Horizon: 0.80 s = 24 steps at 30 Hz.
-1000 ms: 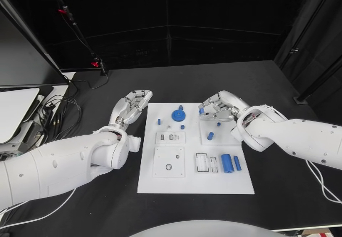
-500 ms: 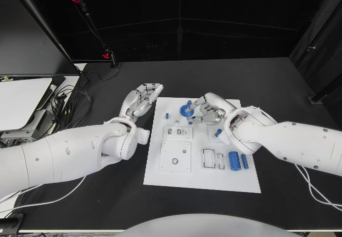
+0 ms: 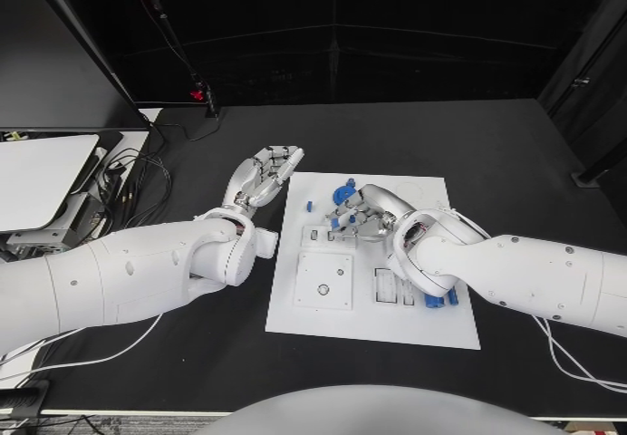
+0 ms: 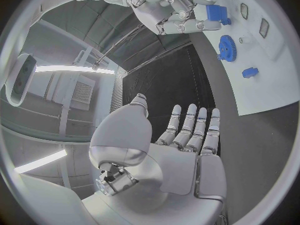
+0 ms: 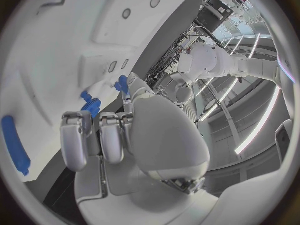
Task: Assemble the parts on the task board
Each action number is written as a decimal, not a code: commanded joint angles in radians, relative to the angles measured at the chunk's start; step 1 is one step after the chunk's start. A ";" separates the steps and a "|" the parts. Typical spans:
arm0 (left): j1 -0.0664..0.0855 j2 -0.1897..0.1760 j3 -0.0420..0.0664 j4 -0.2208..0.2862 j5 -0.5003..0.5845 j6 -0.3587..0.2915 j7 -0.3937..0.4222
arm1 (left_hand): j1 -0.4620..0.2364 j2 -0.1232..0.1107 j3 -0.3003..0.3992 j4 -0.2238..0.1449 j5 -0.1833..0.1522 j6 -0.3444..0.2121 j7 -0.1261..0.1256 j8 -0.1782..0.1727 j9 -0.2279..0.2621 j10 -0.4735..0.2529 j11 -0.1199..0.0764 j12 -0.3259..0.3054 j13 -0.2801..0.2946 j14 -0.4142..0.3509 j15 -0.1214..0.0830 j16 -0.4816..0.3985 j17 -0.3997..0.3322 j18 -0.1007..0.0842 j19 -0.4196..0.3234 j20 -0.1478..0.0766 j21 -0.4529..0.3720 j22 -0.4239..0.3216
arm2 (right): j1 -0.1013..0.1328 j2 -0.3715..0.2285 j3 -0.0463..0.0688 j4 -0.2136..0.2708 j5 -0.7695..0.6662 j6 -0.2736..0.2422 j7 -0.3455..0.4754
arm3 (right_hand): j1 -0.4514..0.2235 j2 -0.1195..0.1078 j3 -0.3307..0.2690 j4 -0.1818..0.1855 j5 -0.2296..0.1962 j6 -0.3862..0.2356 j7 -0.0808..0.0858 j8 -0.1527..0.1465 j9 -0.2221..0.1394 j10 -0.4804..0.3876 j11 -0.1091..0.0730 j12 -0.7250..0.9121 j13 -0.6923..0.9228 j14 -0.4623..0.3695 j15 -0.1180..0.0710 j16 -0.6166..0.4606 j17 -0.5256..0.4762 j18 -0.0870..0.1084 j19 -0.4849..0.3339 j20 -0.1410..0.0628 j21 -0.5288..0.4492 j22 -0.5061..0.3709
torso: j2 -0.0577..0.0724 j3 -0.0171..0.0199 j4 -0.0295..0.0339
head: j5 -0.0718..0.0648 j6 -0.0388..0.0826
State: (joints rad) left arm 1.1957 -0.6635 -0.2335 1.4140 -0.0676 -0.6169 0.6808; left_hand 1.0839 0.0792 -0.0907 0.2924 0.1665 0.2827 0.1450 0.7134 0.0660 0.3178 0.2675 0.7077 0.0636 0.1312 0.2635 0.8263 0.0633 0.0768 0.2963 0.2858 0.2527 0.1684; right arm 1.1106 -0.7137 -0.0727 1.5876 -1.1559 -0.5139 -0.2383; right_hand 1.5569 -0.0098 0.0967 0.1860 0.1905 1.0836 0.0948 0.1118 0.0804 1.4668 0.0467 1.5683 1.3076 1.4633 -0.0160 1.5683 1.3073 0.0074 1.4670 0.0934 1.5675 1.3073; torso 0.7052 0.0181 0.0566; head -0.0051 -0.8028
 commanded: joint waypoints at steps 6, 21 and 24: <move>0.001 0.003 0.001 -0.002 -0.006 0.005 0.225 | 0.004 0.010 -0.007 -0.001 0.006 0.008 0.152 -0.007 0.000 0.007 -0.003 -0.002 0.001 0.010 -0.001 0.004 0.001 0.017 0.000 0.004 0.004 0.000 | -0.020 0.012 0.001 -0.002 -0.038 -0.046 -0.079 | -0.021 0.002 -0.009 0.002 -0.003 0.039 0.027 -0.010 -0.002 0.104 0.009 0.002 0.263 0.107 0.009 0.002 0.263 -0.007 0.104 0.009 0.003 0.263 | -0.001 0.0002 -0.0014 | -0.007 -0.007; 0.001 0.003 0.001 -0.004 -0.006 0.006 0.224 | 0.004 0.010 -0.007 -0.001 0.006 0.008 0.152 -0.007 0.000 0.007 -0.003 -0.002 0.001 0.010 -0.001 0.004 0.001 0.017 0.000 0.004 0.004 0.000 | -0.026 0.016 0.001 0.002 -0.057 -0.070 -0.090 | -0.026 -0.005 -0.014 -0.002 -0.003 0.031 0.031 -0.020 -0.006 0.104 0.013 0.002 0.263 0.107 0.011 0.002 0.263 -0.007 0.104 0.012 0.003 0.263 | 0.000 0.0002 -0.0014 | -0.013 -0.007; 0.001 0.004 0.001 -0.004 -0.006 0.005 0.224 | 0.004 0.010 -0.007 -0.001 0.006 0.008 0.152 -0.007 0.000 0.007 -0.003 -0.002 0.001 0.010 -0.001 0.004 0.001 0.017 0.000 0.004 0.004 0.000 | -0.027 0.017 0.001 0.002 -0.058 -0.067 -0.090 | -0.022 -0.007 -0.013 -0.006 -0.003 0.030 0.031 -0.023 -0.007 0.104 0.013 0.002 0.263 0.107 0.012 0.002 0.263 -0.007 0.104 0.013 0.003 0.263 | 0.000 0.0003 -0.0008 | -0.014 -0.007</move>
State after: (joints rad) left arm 1.1957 -0.6610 -0.2336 1.4095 -0.0676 -0.6168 0.6808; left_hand 1.0879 0.0831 -0.0934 0.2896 0.1665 0.2827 0.1450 0.7077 0.0660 0.3178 0.2674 0.7077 0.0635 0.1348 0.2600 0.8263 0.0633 0.0768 0.2963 0.2858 0.2528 0.1684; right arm 1.0830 -0.6977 -0.0728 1.5871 -1.2019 -0.5641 -0.3248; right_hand 1.5327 -0.0116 0.0872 0.1843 0.1849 1.1127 0.1239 0.0885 0.0734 1.4668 0.0539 1.5683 1.3076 1.4669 -0.0125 1.5683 1.3073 0.0074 1.4669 0.1005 1.5675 1.3073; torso 0.7049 0.0185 0.0553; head -0.0186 -0.8100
